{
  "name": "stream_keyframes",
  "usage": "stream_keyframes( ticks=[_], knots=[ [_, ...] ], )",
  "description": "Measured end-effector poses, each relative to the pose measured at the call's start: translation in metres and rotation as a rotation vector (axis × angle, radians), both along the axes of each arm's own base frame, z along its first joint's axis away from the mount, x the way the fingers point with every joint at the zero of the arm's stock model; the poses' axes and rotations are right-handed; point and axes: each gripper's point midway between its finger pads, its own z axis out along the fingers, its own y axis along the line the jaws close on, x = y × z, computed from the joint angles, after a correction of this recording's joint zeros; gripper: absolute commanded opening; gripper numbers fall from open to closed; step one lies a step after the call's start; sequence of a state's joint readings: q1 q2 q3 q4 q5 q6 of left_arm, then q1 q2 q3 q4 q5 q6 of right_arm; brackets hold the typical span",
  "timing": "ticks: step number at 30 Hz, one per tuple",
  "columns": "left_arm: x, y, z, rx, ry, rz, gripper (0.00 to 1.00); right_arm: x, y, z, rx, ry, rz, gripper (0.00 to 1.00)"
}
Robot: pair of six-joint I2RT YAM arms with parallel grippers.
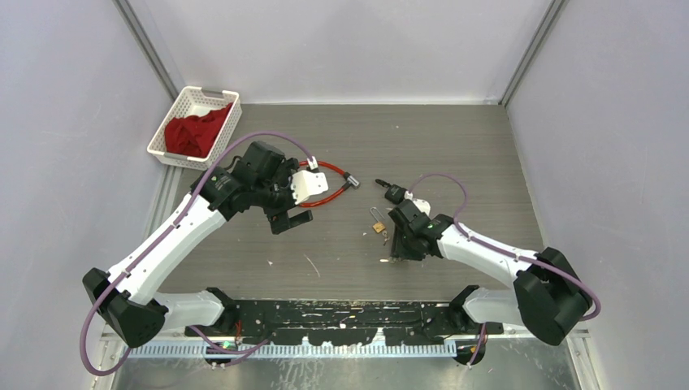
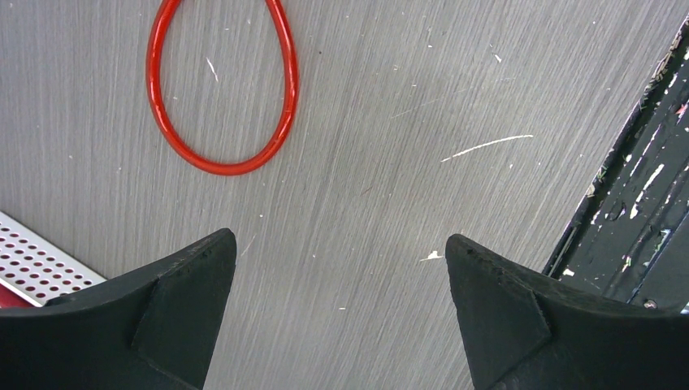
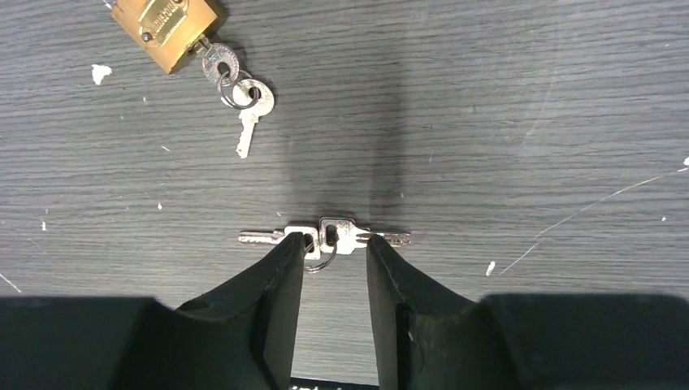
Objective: Unlock with the key
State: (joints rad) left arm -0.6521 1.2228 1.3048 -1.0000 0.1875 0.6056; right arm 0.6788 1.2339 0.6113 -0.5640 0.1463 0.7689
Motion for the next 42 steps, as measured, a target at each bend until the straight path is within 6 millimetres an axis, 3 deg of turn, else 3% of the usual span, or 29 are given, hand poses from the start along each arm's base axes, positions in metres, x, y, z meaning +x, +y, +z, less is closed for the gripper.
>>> stream_keyframes(
  ticks=[11, 21, 27, 31, 42],
  knots=[
    [0.0, 0.0, -0.001, 0.0, 0.001, 0.0, 1.0, -0.007, 0.013, 0.005, 0.029, -0.022, -0.01, 0.33],
    [0.0, 0.0, -0.001, 0.0, 0.0, 0.0, 0.99, -0.005, 0.011, 0.0, 0.001, -0.034, -0.049, 0.28],
    [0.0, 0.0, -0.003, 0.002, 0.002, 0.0, 0.99, -0.002, 0.011, -0.005, -0.007, -0.036, -0.058, 0.18],
    [0.0, 0.0, -0.003, 0.002, 0.002, 0.0, 0.99, -0.001, 0.011, -0.005, -0.008, -0.041, -0.059, 0.01],
    [-0.005, -0.001, -0.004, -0.006, 0.026, -0.01, 0.99, -0.001, 0.015, -0.001, 0.002, -0.052, 0.022, 0.01]
  ],
)
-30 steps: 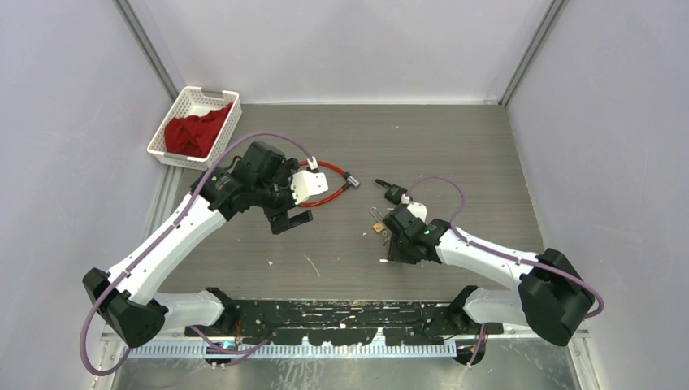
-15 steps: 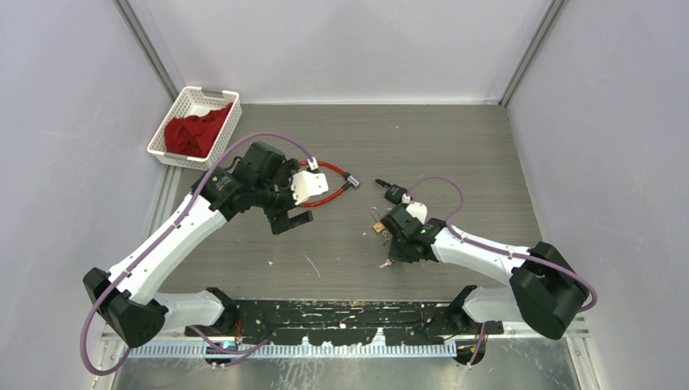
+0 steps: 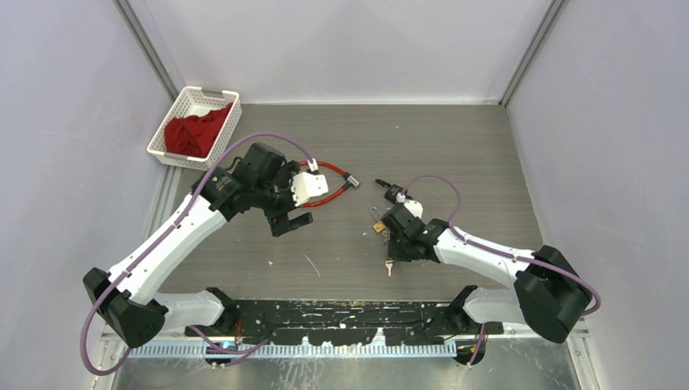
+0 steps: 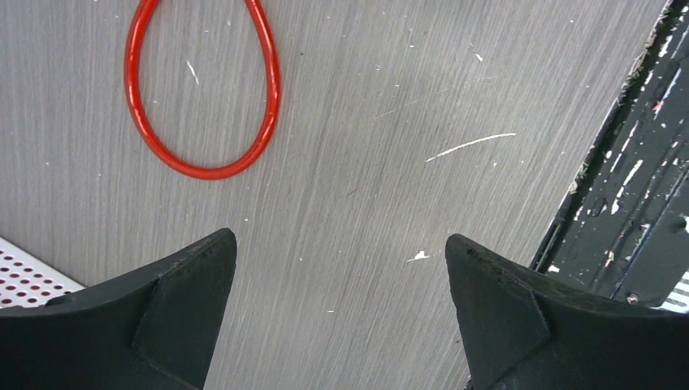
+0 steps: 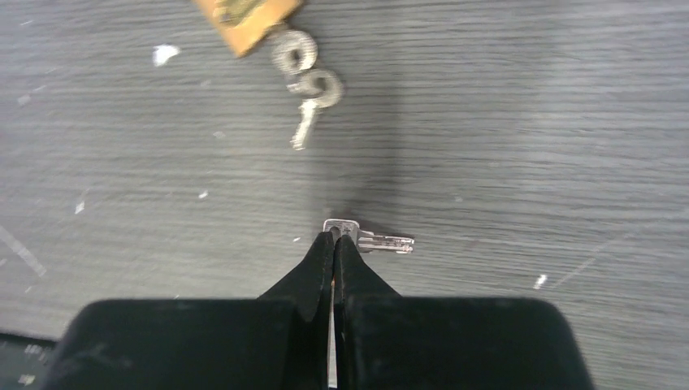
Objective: Unlock with the key
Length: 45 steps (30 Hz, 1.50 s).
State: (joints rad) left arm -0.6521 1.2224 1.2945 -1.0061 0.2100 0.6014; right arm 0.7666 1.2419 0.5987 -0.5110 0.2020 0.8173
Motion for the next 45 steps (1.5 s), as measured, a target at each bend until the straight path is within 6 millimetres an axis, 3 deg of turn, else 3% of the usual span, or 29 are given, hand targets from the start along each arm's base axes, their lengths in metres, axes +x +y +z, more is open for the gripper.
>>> stream_keyframes(
  ticks=[6, 13, 19, 25, 33, 37, 45],
  knots=[
    [-0.012, -0.003, -0.005, -0.032, 0.046, -0.017, 1.0, -0.003, 0.039, 0.029, 0.182, -0.024, 0.183, 0.01],
    [-0.043, -0.009, -0.02, -0.091, 0.157, -0.087, 0.97, -0.012, 0.103, 0.1, 0.518, -0.083, 0.435, 0.01],
    [-0.077, -0.023, -0.015, -0.186, 0.291, -0.197, 0.9, -0.03, 0.144, 0.159, 0.818, -0.102, 0.6, 0.01],
    [-0.097, -0.033, 0.001, -0.315, 0.33, -0.229, 0.84, -0.036, 0.162, 0.206, 1.007, -0.139, 0.656, 0.01],
    [-0.104, -0.046, 0.024, -0.494, 0.257, -0.244, 0.79, -0.035, 0.172, 0.255, 1.183, -0.192, 0.648, 0.01],
    [-0.094, -0.055, 0.03, -0.53, 0.241, -0.243, 0.74, -0.036, 0.175, 0.268, 1.233, -0.201, 0.647, 0.01],
    [-0.081, -0.066, 0.036, -0.568, 0.223, -0.228, 0.54, -0.035, 0.184, 0.269, 1.267, -0.17, 0.631, 0.01]
  ],
)
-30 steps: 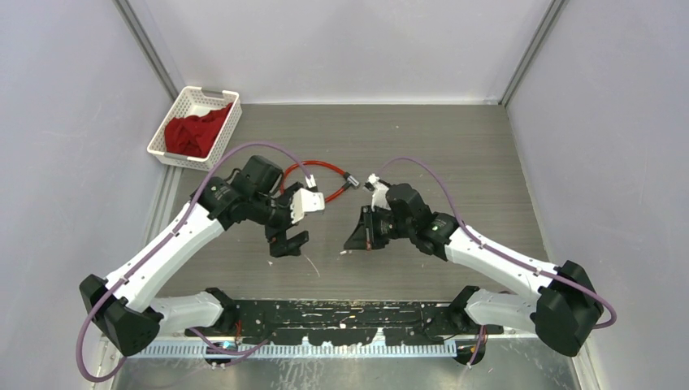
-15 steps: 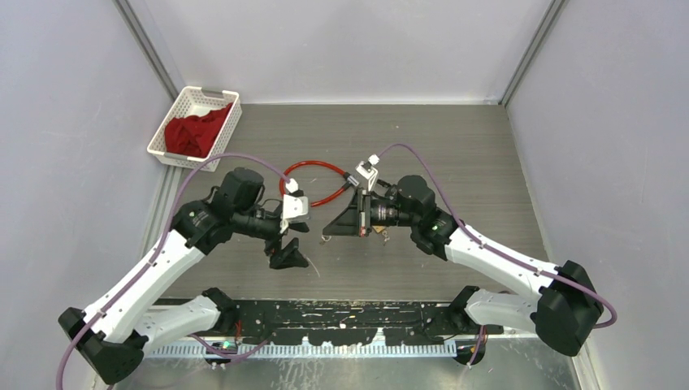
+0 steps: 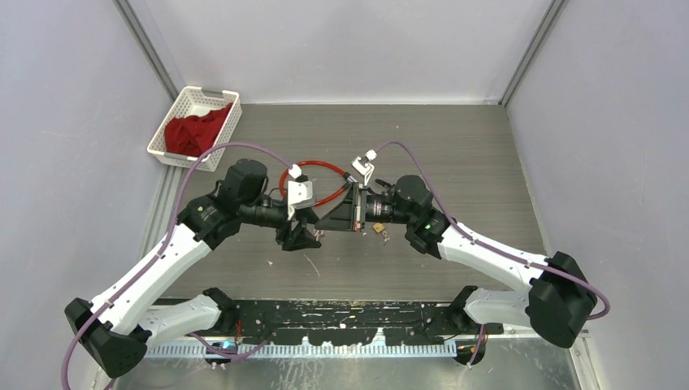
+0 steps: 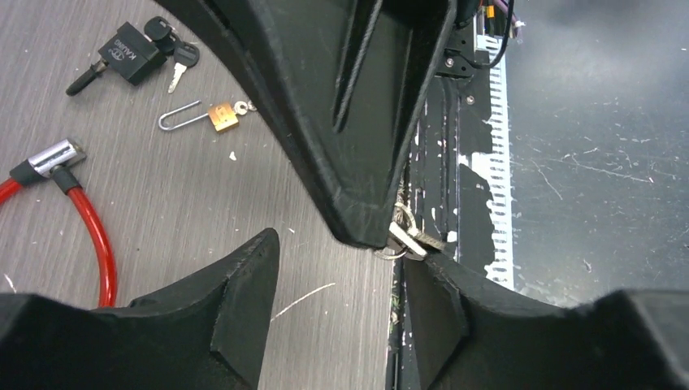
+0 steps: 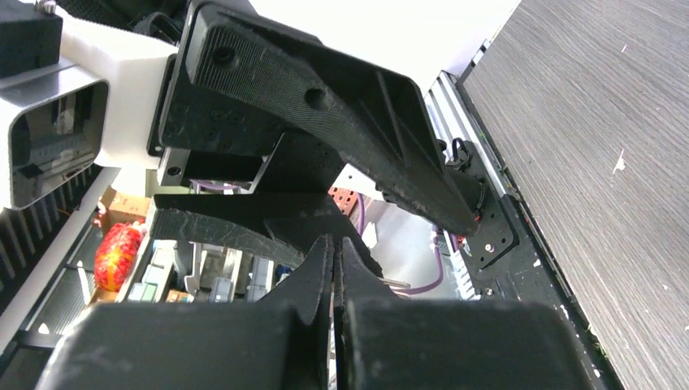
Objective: Unlock with the key
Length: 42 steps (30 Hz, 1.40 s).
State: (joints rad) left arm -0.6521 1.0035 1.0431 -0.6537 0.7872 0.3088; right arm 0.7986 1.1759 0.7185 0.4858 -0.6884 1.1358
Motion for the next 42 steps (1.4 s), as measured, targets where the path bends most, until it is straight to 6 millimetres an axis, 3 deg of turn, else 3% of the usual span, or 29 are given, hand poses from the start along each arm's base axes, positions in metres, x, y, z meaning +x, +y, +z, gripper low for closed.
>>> stream_keyframes(
  ticks=[8, 13, 26, 34, 38, 42],
  knots=[
    [-0.002, -0.003, -0.001, -0.004, 0.029, -0.008, 0.3, 0.011, 0.005, -0.001, 0.011, 0.024, -0.042, 0.01],
    [-0.003, -0.001, -0.003, 0.006, 0.038, -0.006, 0.01, 0.013, 0.004, -0.001, 0.006, 0.018, -0.062, 0.01],
    [-0.002, 0.003, 0.003, 0.015, 0.016, 0.013, 0.0, 0.013, -0.006, 0.003, -0.018, -0.023, -0.111, 0.01],
    [0.002, 0.01, 0.0, 0.056, 0.0, 0.045, 0.0, 0.01, -0.011, -0.005, -0.061, -0.041, -0.119, 0.02],
    [0.003, 0.013, -0.001, 0.075, -0.001, 0.064, 0.0, 0.01, -0.012, -0.008, -0.074, -0.035, -0.118, 0.07],
    [0.004, 0.016, -0.001, 0.087, -0.004, 0.079, 0.0, 0.01, -0.012, -0.011, -0.085, -0.038, -0.117, 0.19]
  ],
)
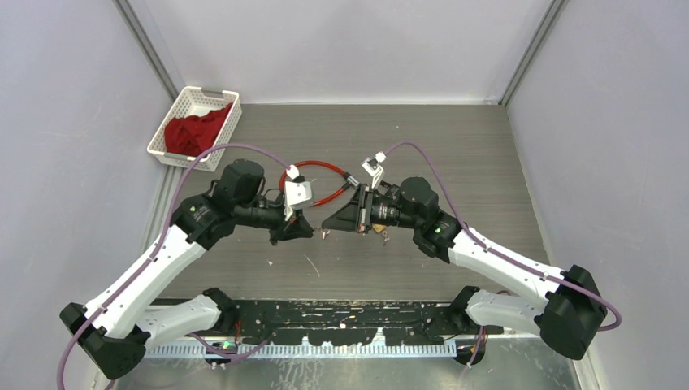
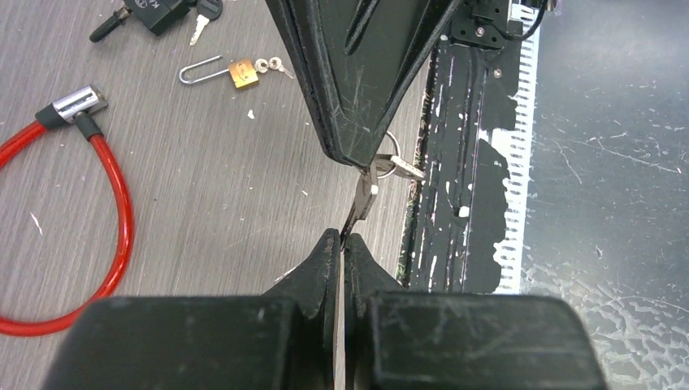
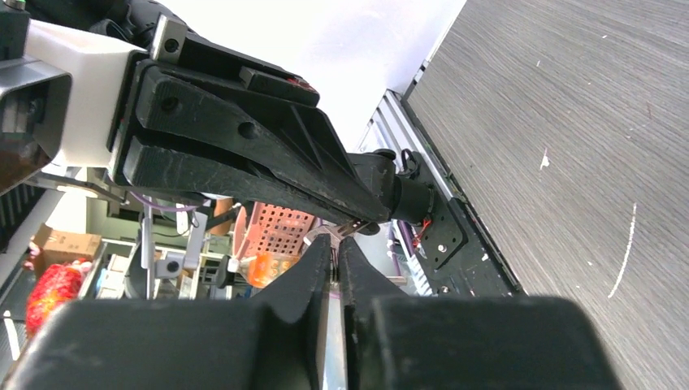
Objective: Unlock with the key
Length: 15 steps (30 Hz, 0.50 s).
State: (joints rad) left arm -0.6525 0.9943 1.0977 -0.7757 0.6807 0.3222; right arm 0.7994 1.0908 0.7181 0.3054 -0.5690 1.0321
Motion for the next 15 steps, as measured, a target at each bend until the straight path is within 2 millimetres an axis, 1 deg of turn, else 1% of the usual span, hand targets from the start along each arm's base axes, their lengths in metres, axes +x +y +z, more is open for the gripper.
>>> stream_keyframes(
  ticks=[4, 8, 12, 15],
  knots=[
    [-0.002, 0.002, 0.003, 0.008, 0.006, 0.004, 0.0, 0.0, -0.001, -0.006, -0.021, -0.004, 0.002, 0.3],
    [-0.003, 0.001, 0.012, 0.004, 0.028, 0.003, 0.0, -0.004, -0.002, -0.012, -0.044, 0.002, 0.019, 0.45],
    [-0.007, -0.007, 0.019, 0.012, 0.13, -0.021, 0.0, -0.007, -0.003, -0.015, -0.056, -0.003, 0.038, 0.56],
    [-0.013, -0.011, 0.019, 0.04, 0.224, -0.05, 0.0, -0.009, -0.006, -0.02, -0.084, -0.004, 0.043, 0.63]
  ],
)
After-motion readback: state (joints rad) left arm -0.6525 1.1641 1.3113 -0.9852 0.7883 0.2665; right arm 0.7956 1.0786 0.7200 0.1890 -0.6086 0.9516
